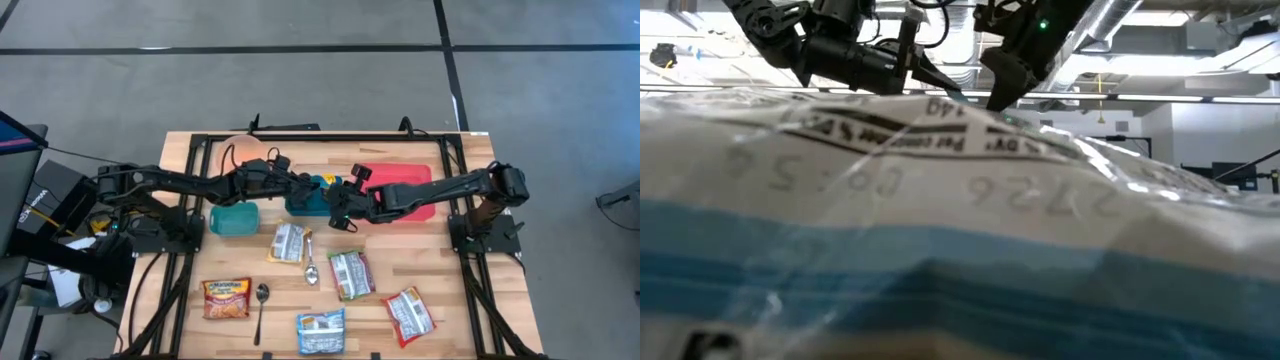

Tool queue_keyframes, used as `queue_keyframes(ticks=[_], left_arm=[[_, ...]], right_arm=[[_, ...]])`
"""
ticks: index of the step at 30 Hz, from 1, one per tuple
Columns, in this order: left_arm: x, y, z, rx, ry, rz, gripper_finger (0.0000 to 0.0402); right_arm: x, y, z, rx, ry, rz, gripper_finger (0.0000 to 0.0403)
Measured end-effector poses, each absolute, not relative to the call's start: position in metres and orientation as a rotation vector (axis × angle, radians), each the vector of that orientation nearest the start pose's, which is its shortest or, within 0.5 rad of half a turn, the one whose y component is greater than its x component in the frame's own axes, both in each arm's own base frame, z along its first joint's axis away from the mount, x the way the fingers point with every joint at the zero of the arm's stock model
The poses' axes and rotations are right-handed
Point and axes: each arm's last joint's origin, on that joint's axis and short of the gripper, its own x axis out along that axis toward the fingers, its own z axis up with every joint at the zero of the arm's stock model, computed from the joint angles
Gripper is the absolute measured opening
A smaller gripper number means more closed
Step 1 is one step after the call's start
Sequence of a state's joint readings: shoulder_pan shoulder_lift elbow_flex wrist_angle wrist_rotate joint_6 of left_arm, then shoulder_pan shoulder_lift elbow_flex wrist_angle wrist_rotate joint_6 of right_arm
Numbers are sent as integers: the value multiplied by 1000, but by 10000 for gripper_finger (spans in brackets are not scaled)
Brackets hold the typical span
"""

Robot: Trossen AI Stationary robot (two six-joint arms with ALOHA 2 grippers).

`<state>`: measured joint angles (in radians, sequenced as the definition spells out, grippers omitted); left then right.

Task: Pick & Place Food Item
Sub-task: Put the blue spoon into the green bin

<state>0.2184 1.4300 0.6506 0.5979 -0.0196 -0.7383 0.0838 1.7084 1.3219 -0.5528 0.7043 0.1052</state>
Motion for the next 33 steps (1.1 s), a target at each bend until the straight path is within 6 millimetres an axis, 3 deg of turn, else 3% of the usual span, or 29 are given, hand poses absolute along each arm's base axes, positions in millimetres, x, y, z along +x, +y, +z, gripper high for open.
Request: queue_keyframes(ticks=[5,20,26,33], left_arm=[[287,65,218,-749,77,300,122],[287,66,218,-691,76,344,18],[286,67,216,-667,94,371,9],[286,67,215,-629,110,376,7]], right_arm=[[358,11,257,-271,847,-617,16],[360,11,257,-263,832,-621,20],[361,12,257,-246,826,-600,28],[360,10,256,-226,839,-601,75]])
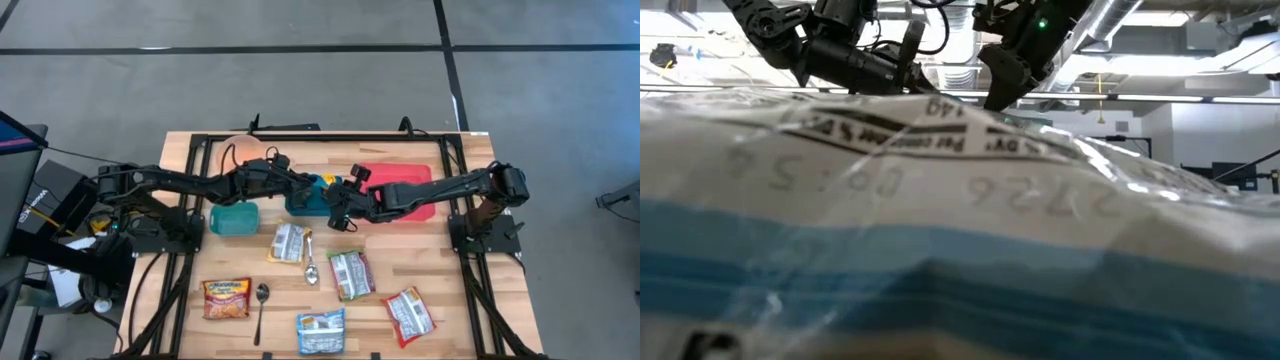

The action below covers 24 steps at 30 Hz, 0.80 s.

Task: Pick & Place Food Item
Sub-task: Put the blue spoon into the green bin

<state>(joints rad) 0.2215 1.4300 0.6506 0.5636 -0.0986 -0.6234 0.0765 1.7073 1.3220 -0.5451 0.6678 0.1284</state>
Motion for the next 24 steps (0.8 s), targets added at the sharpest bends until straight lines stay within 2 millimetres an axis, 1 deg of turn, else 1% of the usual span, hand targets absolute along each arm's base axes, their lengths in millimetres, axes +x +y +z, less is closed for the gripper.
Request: queue_keyframes(ticks=[6,10,12,13,17,21,24], left_arm=[[285,72,214,-630,113,394,6],[283,77,215,-634,111,396,6],[281,78,218,-638,102,371,6],[281,78,220,-638,101,366,6],[270,76,226,-625,151,380,6],[255,72,238,-611,196,391,6],[239,68,247,-603,229,413,6]], right_arm=[[352,13,259,-226,863,-610,128],[337,18,268,-202,900,-627,160],[327,22,269,-212,936,-658,173],[324,25,272,-213,922,-675,178],[308,41,285,-242,876,-721,193],[296,57,291,-261,841,-728,196],[289,64,293,-281,826,-756,193]])
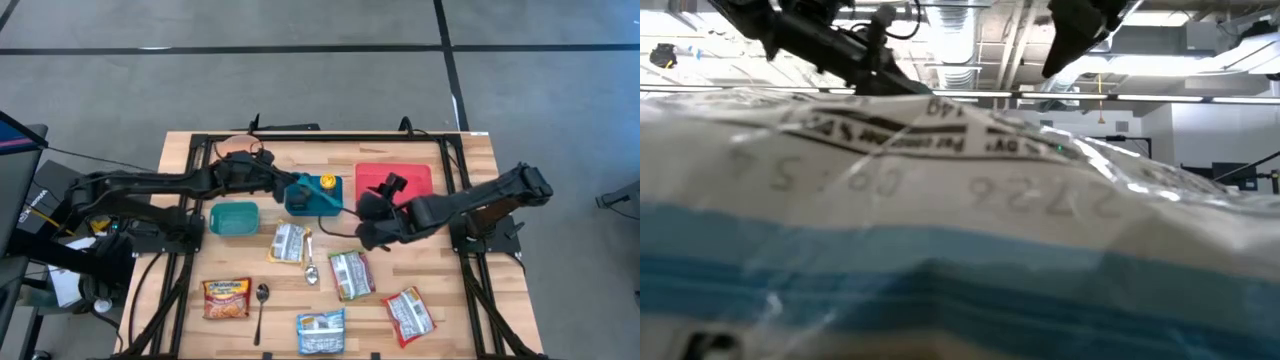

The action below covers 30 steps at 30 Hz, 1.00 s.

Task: Pick & Place Food Item
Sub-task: Put the blue spoon into the green bin

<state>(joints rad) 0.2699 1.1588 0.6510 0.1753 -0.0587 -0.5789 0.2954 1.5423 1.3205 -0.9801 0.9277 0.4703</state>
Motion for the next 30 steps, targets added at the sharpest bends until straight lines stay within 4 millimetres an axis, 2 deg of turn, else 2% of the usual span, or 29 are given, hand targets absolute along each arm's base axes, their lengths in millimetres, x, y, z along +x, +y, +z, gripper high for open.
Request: queue_keyframes(ticks=[10,14,21,30], left_arm=[[191,55,265,-605,334,468,6],[175,51,266,-607,386,487,6],[152,46,260,-609,518,555,6],[133,42,255,-643,598,630,6]], right_arm=[[275,63,290,-302,844,-867,167],[273,63,289,-302,846,-878,135],[269,54,273,-297,861,-935,66],[268,43,261,-273,874,-990,9]])
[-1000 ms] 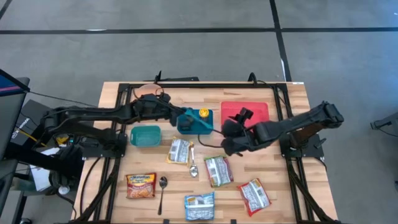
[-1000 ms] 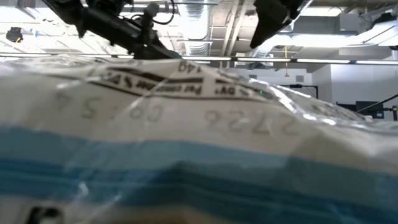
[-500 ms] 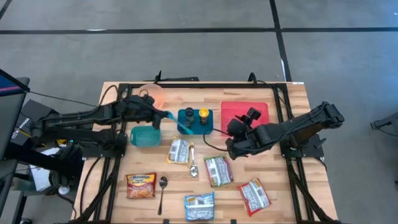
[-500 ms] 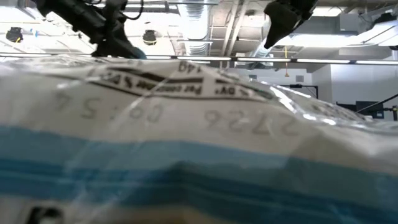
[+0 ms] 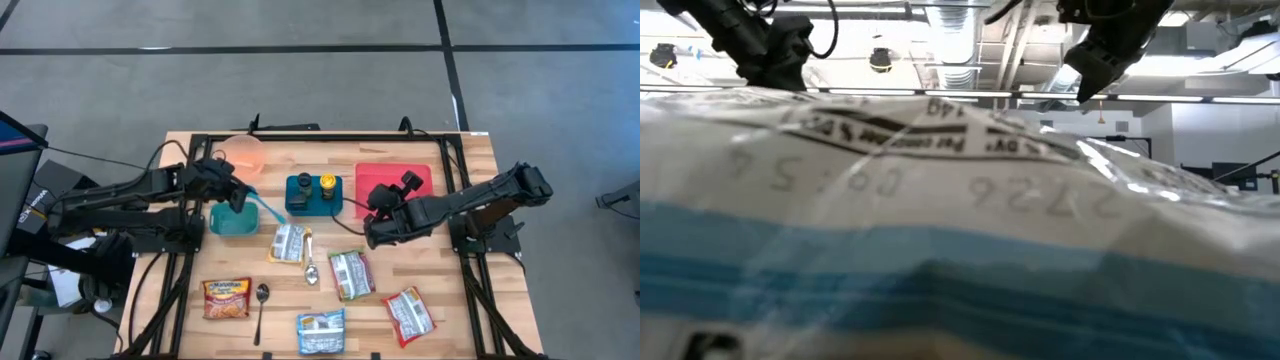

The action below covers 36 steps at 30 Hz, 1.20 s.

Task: Pick & Place Food Item
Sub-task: Put the blue spoon into the green bin

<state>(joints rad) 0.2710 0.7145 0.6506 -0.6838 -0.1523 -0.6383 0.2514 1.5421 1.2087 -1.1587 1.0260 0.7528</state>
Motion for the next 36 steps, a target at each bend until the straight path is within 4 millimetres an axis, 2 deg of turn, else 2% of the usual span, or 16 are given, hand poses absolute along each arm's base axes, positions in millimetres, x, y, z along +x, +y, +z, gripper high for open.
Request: queue_keyframes(ticks=[16,29,36], left_arm=[[95,32,257,-680,612,708,6],[78,28,254,-706,643,752,6],[68,26,265,-696,609,767,6]], right_arm=[[271,43,262,-243,841,-993,1],[272,43,262,-230,837,-989,1],[273,43,262,-225,833,-988,0]])
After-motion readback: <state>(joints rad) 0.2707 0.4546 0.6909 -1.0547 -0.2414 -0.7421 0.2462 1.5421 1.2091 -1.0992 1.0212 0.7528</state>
